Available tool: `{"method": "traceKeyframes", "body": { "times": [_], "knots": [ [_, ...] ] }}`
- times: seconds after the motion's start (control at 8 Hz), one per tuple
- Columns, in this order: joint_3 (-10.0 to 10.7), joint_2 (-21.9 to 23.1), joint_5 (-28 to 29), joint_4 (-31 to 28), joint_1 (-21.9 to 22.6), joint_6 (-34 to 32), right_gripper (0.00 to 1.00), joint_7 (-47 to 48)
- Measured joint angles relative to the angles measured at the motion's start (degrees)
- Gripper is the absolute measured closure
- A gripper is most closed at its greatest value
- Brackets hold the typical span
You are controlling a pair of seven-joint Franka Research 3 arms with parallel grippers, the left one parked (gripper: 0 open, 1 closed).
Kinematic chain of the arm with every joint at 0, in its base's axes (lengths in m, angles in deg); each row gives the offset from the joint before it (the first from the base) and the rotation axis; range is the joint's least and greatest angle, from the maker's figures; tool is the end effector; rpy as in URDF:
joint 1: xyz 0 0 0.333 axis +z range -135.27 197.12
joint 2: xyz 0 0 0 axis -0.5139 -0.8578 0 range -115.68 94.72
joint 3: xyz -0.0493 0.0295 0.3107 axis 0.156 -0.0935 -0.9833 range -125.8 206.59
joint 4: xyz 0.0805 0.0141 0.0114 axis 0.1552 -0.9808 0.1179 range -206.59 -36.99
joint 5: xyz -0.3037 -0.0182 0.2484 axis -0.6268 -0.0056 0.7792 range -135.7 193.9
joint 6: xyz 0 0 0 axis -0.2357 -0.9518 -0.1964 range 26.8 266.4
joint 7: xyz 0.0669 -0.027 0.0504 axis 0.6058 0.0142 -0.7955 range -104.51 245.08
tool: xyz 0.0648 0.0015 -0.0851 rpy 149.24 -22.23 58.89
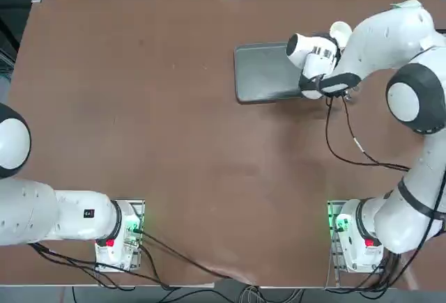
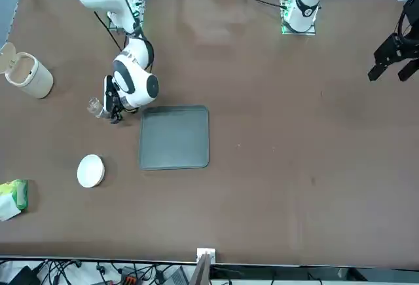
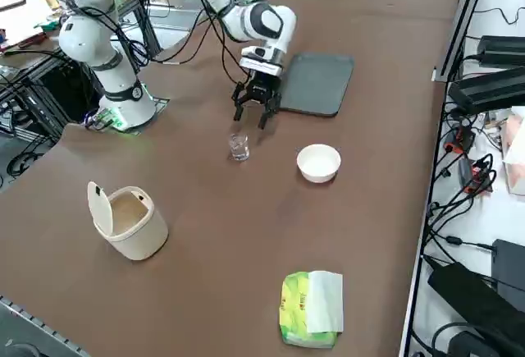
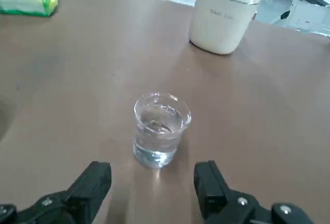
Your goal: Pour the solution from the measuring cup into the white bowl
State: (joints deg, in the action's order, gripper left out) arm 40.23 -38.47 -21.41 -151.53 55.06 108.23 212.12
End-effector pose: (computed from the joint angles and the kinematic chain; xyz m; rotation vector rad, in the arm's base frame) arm 0.4849 0.1534 0.1615 1.6994 -1.5029 0.7550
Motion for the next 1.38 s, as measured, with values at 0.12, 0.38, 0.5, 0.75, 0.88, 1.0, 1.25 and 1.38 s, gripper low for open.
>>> {"method": "traceKeyframes", "body": {
  "times": [0.12, 0.38, 0.5, 0.75, 0.88, 1.0, 1.25, 1.38],
  "knots": [
    [0.34, -1.35, -1.90, 0.01, -0.18, 0.13, 0.01, 2.06],
    [0.57, -3.22, -4.53, 0.03, -1.50, 0.23, 0.01, 4.43],
    [0.66, -3.72, -5.30, 0.04, -2.24, 0.26, 0.01, 5.29],
    [0.73, -4.45, -5.90, 0.04, -3.33, 0.25, 0.01, 6.81],
    [0.72, -4.70, -5.90, -0.01, -3.48, 0.24, 0.01, 7.13],
    [0.72, -5.04, -5.90, -0.07, -3.65, 0.23, 0.01, 7.66],
    [0.74, -5.70, -5.90, -0.07, -4.34, 0.21, 0.01, 8.53],
    [0.75, -5.74, -5.91, -0.07, -4.80, 0.20, 0.01, 8.63]
  ]
}}
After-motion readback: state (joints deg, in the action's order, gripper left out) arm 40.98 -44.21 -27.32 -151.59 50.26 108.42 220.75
